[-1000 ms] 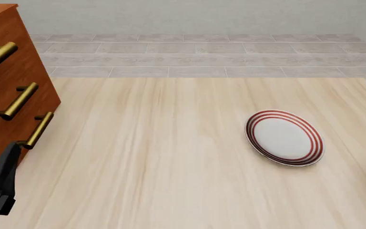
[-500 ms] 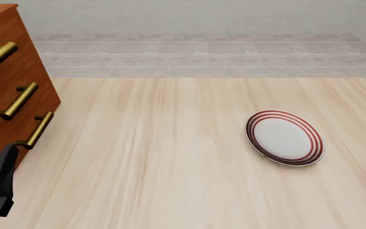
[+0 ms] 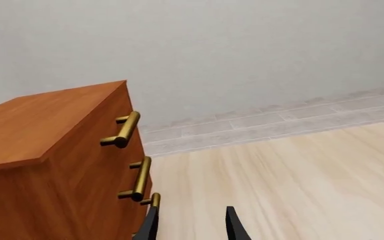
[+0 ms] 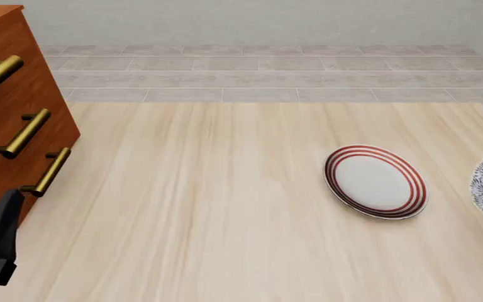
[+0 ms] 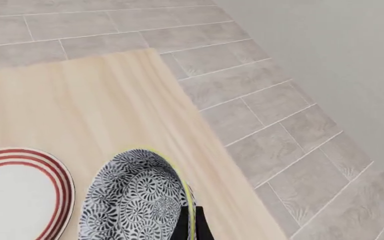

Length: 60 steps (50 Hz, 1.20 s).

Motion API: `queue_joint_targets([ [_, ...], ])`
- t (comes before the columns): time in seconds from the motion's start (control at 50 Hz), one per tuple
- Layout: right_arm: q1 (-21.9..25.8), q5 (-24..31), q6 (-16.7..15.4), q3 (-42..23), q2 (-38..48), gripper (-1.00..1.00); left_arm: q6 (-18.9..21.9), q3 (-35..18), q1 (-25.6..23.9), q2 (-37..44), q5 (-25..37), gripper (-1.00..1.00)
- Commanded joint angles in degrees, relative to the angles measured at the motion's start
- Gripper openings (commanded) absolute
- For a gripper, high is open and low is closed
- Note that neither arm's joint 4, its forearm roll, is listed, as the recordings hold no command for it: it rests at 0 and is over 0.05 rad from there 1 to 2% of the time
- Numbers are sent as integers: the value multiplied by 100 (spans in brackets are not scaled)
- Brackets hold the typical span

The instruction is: Put the bowl on top of the cabinet.

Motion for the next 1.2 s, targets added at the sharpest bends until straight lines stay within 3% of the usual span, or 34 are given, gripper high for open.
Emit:
queue_joint_targets([
  [0.02,618,394,262,-33,-619,-100,15,-24,-53,2,31,100],
  [0.32,1471,779,549,-245,-1100,-100,73,-44,-72,-42,87,100],
  [1.2,3114,1026,640,-827,-1063,-100,-13,-129,-130,-39,189,100],
])
